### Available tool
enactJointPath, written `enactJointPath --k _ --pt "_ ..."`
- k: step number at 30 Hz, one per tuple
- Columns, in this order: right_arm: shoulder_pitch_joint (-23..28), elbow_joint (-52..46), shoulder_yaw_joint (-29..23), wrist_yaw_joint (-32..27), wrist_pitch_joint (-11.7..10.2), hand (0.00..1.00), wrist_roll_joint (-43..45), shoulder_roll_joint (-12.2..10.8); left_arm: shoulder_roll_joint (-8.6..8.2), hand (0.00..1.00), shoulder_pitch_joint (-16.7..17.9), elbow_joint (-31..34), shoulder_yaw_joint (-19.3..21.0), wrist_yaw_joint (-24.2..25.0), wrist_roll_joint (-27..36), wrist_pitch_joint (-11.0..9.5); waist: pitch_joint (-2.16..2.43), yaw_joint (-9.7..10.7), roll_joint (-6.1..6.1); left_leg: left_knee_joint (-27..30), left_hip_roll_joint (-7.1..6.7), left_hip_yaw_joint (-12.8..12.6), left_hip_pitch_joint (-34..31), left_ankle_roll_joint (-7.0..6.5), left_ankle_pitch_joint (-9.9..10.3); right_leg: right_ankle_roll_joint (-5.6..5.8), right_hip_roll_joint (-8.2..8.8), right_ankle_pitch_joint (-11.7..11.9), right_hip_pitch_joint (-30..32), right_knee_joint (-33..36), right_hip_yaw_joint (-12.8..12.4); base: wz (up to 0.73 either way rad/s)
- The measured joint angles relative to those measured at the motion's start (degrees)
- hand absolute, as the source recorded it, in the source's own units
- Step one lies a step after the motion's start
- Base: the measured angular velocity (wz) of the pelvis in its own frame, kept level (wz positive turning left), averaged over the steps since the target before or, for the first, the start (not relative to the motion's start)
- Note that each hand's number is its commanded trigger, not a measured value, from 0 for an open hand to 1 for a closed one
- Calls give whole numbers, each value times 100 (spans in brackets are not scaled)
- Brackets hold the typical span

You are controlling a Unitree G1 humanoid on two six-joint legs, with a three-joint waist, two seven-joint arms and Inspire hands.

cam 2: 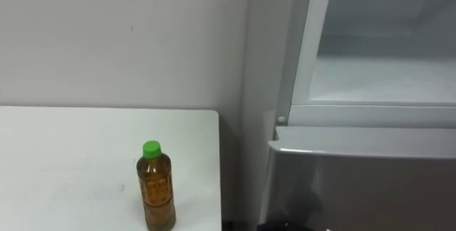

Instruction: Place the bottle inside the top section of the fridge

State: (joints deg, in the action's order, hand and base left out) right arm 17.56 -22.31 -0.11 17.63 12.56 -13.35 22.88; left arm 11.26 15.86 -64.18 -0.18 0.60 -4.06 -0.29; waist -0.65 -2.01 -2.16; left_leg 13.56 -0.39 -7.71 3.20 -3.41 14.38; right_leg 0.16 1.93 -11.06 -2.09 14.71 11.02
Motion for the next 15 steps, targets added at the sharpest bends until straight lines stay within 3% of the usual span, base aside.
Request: enactJointPath --k 2,7,9,15 --pt "-225 -214 -34 72 -58 0 -145 -2 32 0 18 -6 -1 -4 -10 -5 -1 2 -17 -1 1 1 1 0 0 0 -1 0 1 1 12 0" --pt "-1142 -556 -47 183 -845 0 -1221 -260 163 0 -9 16 -14 -7 -55 -6 52 -27 -117 5 13 40 30 3 0 -6 -14 12 -144 -127 68 14" --pt "-1347 -548 -9 184 -1019 0 -1368 -367 157 0 -7 16 -36 1 -55 -2 47 -43 -132 8 15 54 39 3 1 12 -14 28 -205 -172 72 20" --pt "-1432 -412 310 189 -1078 0 -1334 -480 156 0 -108 28 -105 -20 -53 17 25 -166 -54 0 12 72 28 -2 5 23 -13 47 -230 -222 72 5"
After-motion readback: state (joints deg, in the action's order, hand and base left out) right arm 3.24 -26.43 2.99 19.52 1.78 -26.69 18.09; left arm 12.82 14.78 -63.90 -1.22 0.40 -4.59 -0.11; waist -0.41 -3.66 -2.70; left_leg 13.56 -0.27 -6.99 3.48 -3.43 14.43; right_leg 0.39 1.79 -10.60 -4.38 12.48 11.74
